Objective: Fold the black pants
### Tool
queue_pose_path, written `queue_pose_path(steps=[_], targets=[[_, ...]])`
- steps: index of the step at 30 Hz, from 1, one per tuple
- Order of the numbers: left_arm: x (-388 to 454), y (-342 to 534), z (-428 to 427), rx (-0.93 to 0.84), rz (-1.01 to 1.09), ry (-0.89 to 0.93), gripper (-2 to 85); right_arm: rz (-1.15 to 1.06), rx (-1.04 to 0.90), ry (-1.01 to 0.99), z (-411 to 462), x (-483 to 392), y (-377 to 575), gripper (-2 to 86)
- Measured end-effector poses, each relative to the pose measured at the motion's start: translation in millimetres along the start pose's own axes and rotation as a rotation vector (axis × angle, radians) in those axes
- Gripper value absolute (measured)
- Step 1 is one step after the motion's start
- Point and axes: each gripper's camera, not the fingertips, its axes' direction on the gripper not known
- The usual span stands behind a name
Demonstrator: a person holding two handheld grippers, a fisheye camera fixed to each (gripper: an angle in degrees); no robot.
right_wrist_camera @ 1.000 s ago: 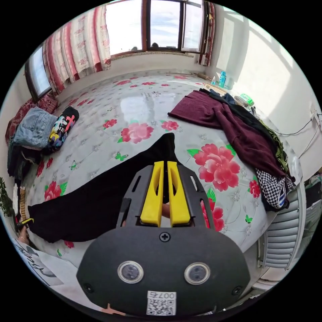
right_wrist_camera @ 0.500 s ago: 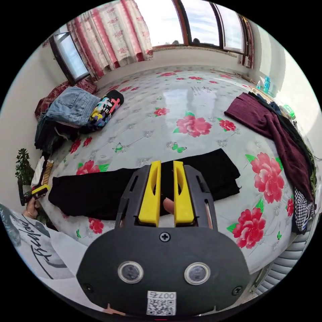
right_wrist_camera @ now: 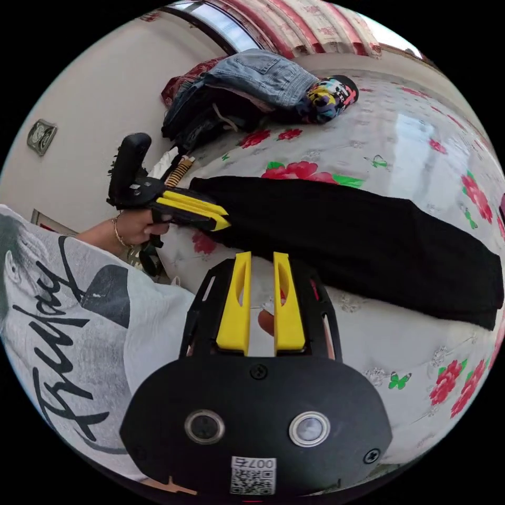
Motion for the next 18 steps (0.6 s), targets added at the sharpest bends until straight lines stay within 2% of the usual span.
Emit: queue_pose_path(steps=[1, 4, 10, 13, 15, 18], targets=[[-18.1, 0.9, -10.5, 0.042, -0.07, 0.085, -0.2, -0.04, -0.014, -0.017, 9.1, -10.0, -3.5, 5.3], [-42.6, -0.2, -20.1, 0.077, -0.145, 0.192, -0.5, -0.131, -0.022, -0.024, 28.0, -32.2, -16.3, 5.0], [-37.3, -10.9, -14.7, 0.045, -0.144, 0.168, -0.6, -0.21, -0.056, -0.008, 64.6, -49.2, -51.2, 4.4], [-36.7, -14.8, -8.4, 0.049, -0.155, 0.154, -0.4, -0.17, -0.159, -0.084, 93.3, -46.9, -61.4, 2.6], [-40.0, -14.9, -4.5, 0.056, -0.183, 0.176, -0.2, -0.146, -0.157, -0.078, 97.9, -47.3, -59.3, 1.3], [-41.2, -2.2, -17.1, 0.144, -0.185, 0.139, -0.3, -0.213, -0.165, -0.084, 93.9, -48.1, -48.2, 0.3]])
